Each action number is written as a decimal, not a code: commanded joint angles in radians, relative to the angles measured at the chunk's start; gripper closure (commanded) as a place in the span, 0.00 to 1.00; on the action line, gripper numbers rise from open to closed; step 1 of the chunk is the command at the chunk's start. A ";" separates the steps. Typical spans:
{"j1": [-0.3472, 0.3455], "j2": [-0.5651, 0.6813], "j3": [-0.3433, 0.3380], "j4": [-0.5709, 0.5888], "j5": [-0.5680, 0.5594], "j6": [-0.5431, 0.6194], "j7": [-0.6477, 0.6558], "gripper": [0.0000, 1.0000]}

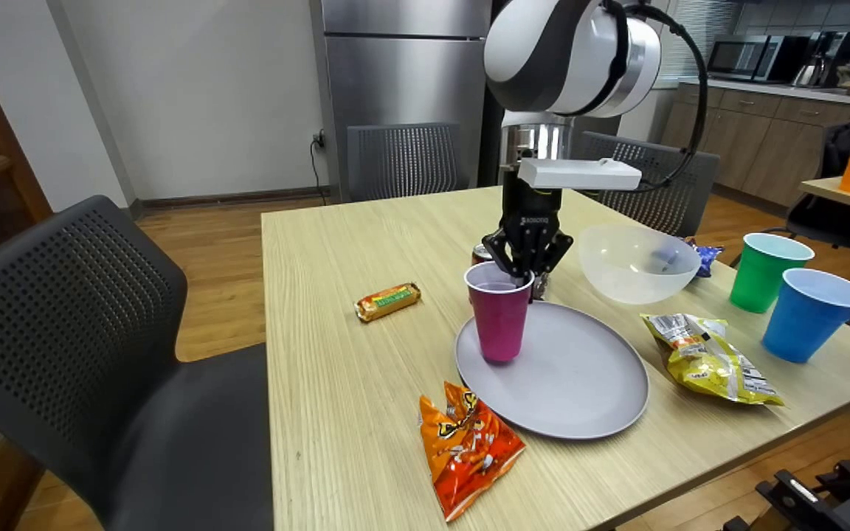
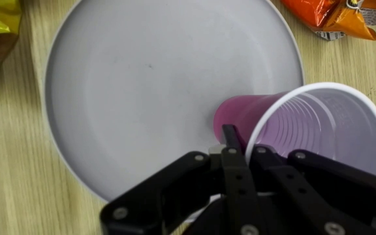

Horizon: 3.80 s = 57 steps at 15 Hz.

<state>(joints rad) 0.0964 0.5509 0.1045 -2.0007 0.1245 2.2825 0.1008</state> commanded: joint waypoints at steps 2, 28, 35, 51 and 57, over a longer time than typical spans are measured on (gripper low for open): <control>-0.005 -0.010 0.003 -0.003 0.016 -0.017 -0.018 0.71; 0.159 -0.336 0.036 -0.235 -0.099 0.014 0.169 0.00; 0.167 -0.297 0.049 -0.202 -0.088 -0.002 0.172 0.00; 0.170 -0.306 0.067 -0.259 -0.039 0.087 0.177 0.00; 0.179 -0.306 0.085 -0.320 0.004 0.181 0.203 0.00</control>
<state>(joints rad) 0.2749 0.2643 0.1716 -2.2774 0.0993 2.4119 0.2717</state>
